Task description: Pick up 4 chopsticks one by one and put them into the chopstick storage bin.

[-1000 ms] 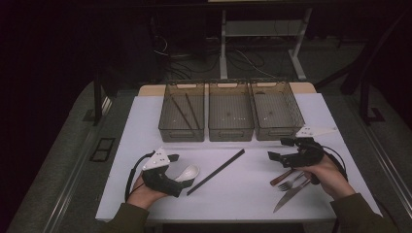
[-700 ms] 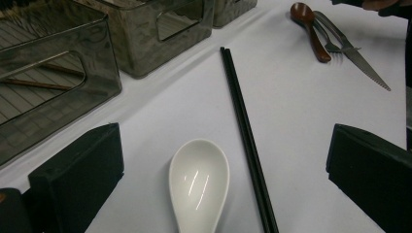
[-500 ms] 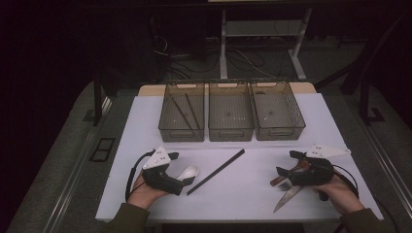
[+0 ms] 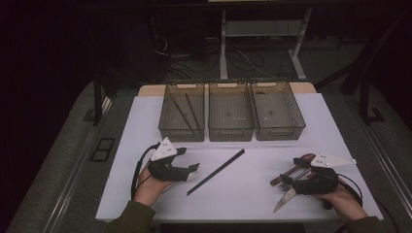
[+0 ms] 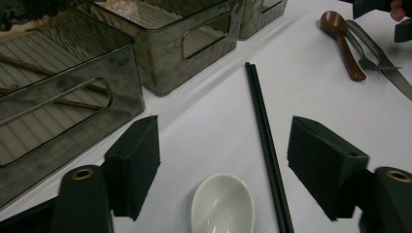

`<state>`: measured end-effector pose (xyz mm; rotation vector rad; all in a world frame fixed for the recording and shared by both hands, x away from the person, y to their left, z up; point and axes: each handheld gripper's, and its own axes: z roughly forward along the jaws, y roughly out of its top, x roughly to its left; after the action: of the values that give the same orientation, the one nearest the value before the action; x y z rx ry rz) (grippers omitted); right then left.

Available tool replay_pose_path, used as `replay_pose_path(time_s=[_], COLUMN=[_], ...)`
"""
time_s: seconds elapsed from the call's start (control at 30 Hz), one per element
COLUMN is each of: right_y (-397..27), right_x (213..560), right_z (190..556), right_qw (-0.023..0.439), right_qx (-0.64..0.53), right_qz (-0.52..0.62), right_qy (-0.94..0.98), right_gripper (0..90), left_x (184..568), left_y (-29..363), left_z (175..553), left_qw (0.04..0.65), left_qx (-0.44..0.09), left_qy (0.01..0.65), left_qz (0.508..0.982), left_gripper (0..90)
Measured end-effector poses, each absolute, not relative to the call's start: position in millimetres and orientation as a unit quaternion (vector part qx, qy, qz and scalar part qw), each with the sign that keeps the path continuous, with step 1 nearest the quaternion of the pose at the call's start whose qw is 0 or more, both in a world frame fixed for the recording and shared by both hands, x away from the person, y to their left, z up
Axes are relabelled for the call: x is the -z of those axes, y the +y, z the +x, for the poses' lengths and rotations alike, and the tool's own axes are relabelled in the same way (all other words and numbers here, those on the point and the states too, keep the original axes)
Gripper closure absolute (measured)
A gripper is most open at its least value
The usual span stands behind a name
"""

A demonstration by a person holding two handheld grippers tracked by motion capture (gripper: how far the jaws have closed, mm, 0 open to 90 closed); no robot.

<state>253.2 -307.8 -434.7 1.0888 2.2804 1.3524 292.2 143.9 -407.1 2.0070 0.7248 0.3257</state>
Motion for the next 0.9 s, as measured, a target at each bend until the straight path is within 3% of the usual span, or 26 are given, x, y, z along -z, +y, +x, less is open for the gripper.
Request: replay_pose_path(time_s=[0.53, 0.9], right_y=[-308, -308], right_x=[436, 433], right_z=[255, 256], right_qw=[0.129, 0.126], right_qx=[-0.469, -0.456], right_qz=[0.374, 0.386], right_qy=[0.79, 0.792], right_gripper=[15.6, 15.6], left_x=[420, 433], left_y=[93, 71], left_z=[319, 326], left_qw=[0.445, 0.402], left_qx=[-0.056, -0.043], left_qy=[0.302, 0.292], left_qz=[0.841, 0.867], left_gripper=[65.1, 71.0])
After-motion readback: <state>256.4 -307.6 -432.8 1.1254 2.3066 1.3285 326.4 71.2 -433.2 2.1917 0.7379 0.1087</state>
